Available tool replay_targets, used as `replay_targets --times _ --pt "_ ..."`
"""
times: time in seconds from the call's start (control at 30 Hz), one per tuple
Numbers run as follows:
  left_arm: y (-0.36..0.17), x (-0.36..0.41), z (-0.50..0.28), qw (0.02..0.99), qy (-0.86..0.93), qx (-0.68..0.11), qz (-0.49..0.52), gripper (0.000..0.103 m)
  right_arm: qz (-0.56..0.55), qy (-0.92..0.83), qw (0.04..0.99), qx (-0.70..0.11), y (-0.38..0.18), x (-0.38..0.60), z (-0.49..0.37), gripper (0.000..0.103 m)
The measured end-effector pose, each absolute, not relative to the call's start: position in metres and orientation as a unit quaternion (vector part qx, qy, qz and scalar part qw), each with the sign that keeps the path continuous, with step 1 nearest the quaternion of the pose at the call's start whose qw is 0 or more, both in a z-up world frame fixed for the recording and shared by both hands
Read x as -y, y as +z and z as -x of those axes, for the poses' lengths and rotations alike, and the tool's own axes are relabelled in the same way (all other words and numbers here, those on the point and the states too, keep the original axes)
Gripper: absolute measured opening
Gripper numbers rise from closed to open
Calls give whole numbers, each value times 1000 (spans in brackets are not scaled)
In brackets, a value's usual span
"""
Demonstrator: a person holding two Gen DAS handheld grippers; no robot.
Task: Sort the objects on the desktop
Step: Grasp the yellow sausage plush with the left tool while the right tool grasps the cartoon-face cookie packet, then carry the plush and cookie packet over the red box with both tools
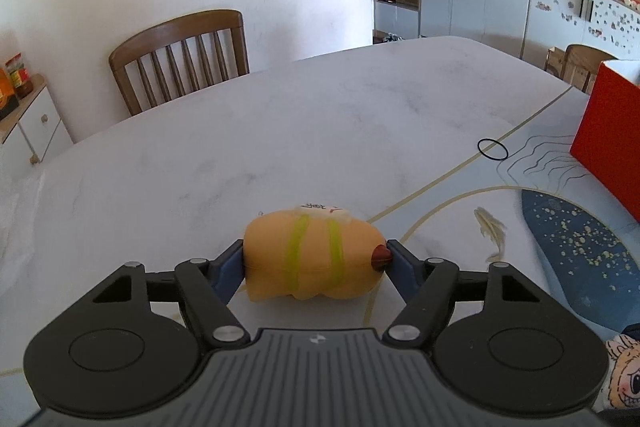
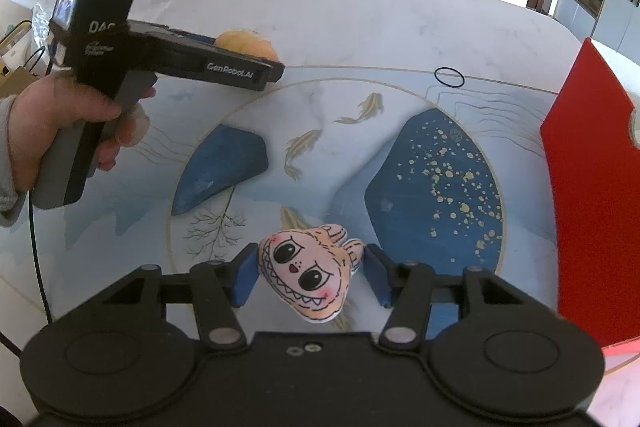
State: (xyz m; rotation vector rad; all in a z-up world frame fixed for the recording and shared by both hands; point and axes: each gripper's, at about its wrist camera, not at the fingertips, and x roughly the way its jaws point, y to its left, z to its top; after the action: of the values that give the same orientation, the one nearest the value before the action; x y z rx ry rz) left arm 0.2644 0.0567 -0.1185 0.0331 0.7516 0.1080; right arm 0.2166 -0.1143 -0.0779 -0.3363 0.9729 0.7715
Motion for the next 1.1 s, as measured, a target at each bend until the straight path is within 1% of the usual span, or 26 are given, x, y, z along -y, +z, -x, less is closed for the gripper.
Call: replay_targets --times 0.23,0.67,1.1 --pt "-107 -50 -240 929 54 -366 -1 72 155 360 802 -451 -72 121 -214 55" --pt "-62 -22 -178 933 57 -355 25 72 145 374 803 -441 -49 142 -207 55" --pt "-27 13 -135 932 74 -350 52 72 127 404 807 -412 -7 176 -206 55"
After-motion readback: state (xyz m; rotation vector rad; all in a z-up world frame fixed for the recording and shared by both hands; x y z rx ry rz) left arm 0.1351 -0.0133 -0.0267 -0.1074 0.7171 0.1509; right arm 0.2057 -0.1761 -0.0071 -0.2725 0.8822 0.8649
